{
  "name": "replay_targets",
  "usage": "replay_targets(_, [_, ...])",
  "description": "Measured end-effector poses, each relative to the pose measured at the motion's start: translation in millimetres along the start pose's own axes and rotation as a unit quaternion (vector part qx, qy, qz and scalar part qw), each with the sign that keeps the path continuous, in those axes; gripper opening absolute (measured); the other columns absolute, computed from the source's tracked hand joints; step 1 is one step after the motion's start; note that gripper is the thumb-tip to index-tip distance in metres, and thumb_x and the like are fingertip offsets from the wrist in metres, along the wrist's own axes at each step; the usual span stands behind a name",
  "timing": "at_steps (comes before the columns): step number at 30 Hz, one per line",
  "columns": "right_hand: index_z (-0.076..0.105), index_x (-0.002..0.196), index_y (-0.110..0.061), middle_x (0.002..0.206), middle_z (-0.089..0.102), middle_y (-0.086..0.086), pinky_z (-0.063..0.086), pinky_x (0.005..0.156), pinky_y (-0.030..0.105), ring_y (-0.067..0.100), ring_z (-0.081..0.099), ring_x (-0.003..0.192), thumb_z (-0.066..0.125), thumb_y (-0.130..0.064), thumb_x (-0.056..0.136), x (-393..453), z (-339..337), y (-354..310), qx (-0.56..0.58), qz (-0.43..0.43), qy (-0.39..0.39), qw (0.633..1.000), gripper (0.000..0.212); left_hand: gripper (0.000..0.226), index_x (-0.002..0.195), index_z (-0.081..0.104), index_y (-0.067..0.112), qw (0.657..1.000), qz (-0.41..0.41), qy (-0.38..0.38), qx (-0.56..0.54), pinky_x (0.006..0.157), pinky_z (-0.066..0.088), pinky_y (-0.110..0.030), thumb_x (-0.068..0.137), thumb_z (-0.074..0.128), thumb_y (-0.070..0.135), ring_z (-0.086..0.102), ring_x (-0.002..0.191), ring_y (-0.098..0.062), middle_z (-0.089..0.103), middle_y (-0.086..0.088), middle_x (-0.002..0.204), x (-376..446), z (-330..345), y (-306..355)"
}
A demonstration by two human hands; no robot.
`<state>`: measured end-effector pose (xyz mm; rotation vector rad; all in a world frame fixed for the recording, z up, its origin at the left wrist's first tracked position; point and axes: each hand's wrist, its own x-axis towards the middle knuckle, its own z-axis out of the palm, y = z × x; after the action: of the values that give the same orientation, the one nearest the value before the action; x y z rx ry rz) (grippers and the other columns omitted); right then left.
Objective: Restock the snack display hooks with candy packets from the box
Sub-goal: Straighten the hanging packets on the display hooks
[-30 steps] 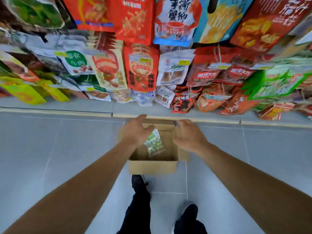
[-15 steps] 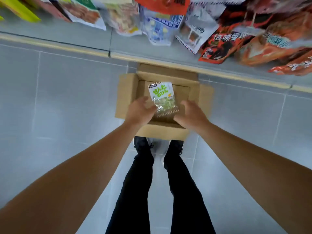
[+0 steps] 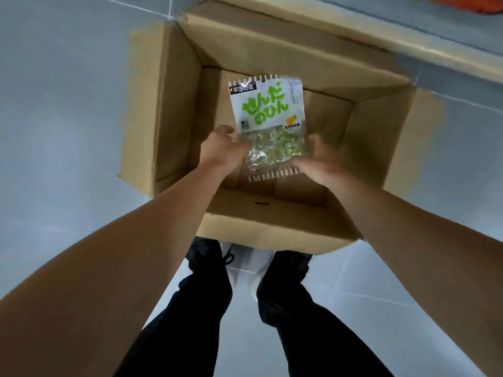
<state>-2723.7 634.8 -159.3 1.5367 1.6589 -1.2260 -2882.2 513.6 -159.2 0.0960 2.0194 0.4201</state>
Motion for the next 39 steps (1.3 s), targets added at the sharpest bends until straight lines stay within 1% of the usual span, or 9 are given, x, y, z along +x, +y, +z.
replay_targets(7, [0.051,0.130,-0.024,0.123,0.058,-0.004,0.048,0.070,0.028,0.017,0.060,0.104,0.078,-0.036,0.073,87,29,4,0.091,-0.013,0.093,0.991,0.064,0.046,0.106,0.068,0.023,0.993,-0.045,0.019,-0.110,0.080,0.059,-0.038,0.064,0.074,0.041,0.071,0.085,-0.020,0.073,0.003,0.094,80,51,-17])
replay_targets(11, [0.051,0.133,-0.024,0.122,0.059,-0.005,0.042,0.064,0.023,0.014,0.056,0.098,0.069,-0.030,0.084,85,35,6,0.112,0.012,0.099,0.989,0.052,0.020,0.099,0.066,0.020,0.984,-0.073,0.027,-0.162,0.079,0.060,-0.042,0.080,0.059,0.016,0.069,0.086,-0.027,0.071,-0.004,0.091,78,52,-29])
replay_targets(14, [0.056,0.128,-0.027,0.117,0.065,-0.007,0.046,0.070,0.025,0.013,0.062,0.097,0.067,-0.032,0.084,58,30,1,0.128,0.005,0.119,0.985,0.046,0.008,0.090,0.064,0.026,0.982,-0.051,0.018,-0.182,0.075,0.059,-0.044,0.087,0.059,0.021,0.070,0.084,-0.026,0.071,0.000,0.087,49,39,-28])
replay_targets(18, [0.061,0.121,-0.027,0.107,0.069,-0.011,0.051,0.064,0.023,0.011,0.067,0.090,0.069,-0.031,0.084,-15,3,-14,0.119,-0.013,0.128,0.985,0.039,0.010,0.095,0.067,0.027,0.978,-0.027,-0.001,-0.205,0.076,0.059,-0.047,0.088,0.062,0.021,0.065,0.070,-0.020,0.074,-0.004,0.092,-12,2,-12])
replay_targets(21, [0.060,0.110,-0.025,0.103,0.068,-0.009,0.048,0.059,0.020,0.012,0.066,0.087,0.072,-0.019,0.082,-75,-26,-30,0.143,-0.015,0.130,0.981,0.030,0.007,0.093,0.067,0.025,0.977,-0.004,-0.018,-0.212,0.072,0.059,-0.049,0.090,0.063,0.020,0.066,0.074,-0.023,0.075,-0.007,0.094,-66,-33,12])
replay_targets(24, [0.056,0.103,-0.026,0.103,0.067,-0.004,0.053,0.063,0.026,0.015,0.067,0.085,0.074,-0.015,0.080,-159,-65,-54,0.169,-0.039,0.137,0.975,0.031,0.010,0.097,0.068,0.022,0.978,0.037,-0.029,-0.203,0.047,0.048,-0.025,0.092,0.060,0.016,0.059,0.057,-0.011,0.074,-0.009,0.096,-139,-81,47])
replay_targets(28, [0.060,0.109,-0.020,0.103,0.069,-0.003,0.058,0.070,0.038,0.019,0.070,0.084,0.077,-0.019,0.073,-263,-112,-81,0.197,-0.047,0.130,0.971,0.040,0.019,0.109,0.068,0.014,0.979,0.073,-0.042,-0.185,0.043,0.037,-0.019,0.091,0.060,0.014,0.046,0.037,0.001,0.070,-0.004,0.085,-230,-137,86])
replay_targets(33, [0.062,0.089,-0.019,0.085,0.069,0.000,0.055,0.076,0.039,0.020,0.064,0.076,0.078,-0.007,0.075,-402,-161,-104,0.299,-0.059,0.125,0.944,0.024,0.008,0.092,0.069,0.022,0.974,0.130,-0.077,-0.170,0.047,0.035,-0.023,0.087,0.063,0.019,0.048,0.053,-0.013,0.072,-0.020,0.095,-348,-204,131])
replay_targets(39, [0.063,0.080,-0.020,0.069,0.062,-0.003,0.048,0.060,0.027,0.013,0.056,0.063,0.070,-0.001,0.083,-538,-187,-106,0.377,-0.078,0.146,0.911,0.021,0.021,0.083,0.071,0.023,0.965,0.185,-0.070,-0.171,0.052,0.039,-0.035,0.065,0.069,0.034,0.054,0.061,-0.026,0.072,-0.022,0.090,-473,-246,158])
